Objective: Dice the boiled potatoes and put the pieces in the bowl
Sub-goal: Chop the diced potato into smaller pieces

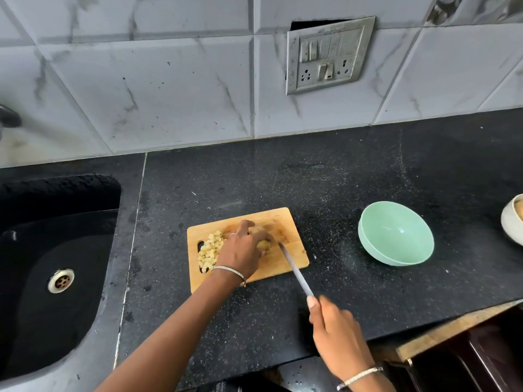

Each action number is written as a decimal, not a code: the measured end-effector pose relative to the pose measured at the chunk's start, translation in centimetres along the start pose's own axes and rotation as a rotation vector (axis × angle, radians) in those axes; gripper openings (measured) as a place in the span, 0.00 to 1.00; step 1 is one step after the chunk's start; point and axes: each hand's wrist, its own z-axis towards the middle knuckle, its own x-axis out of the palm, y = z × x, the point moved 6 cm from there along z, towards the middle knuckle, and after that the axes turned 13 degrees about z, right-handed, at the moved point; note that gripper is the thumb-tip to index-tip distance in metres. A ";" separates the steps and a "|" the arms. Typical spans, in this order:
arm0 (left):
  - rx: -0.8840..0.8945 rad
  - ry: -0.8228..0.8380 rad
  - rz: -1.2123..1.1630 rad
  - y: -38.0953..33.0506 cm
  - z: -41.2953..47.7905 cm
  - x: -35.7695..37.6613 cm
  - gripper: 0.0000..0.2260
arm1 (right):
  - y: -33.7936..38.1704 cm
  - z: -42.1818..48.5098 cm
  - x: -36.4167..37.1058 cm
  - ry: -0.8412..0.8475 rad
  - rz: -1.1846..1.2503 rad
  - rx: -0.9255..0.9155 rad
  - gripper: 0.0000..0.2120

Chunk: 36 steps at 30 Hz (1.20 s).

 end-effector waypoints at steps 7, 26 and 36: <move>-0.030 -0.070 0.014 -0.8 0.2 -0.2 0.25 | 0.7 3.0 0.1 -0.047 0.008 0.000 0.21; -0.006 0.000 -0.086 1.4 1.0 0.5 0.35 | 3.0 6.0 1.6 -0.015 0.129 0.018 0.23; -0.107 -0.116 -0.222 0.9 1.2 0.3 0.30 | 3.3 7.3 1.8 0.050 0.056 0.044 0.24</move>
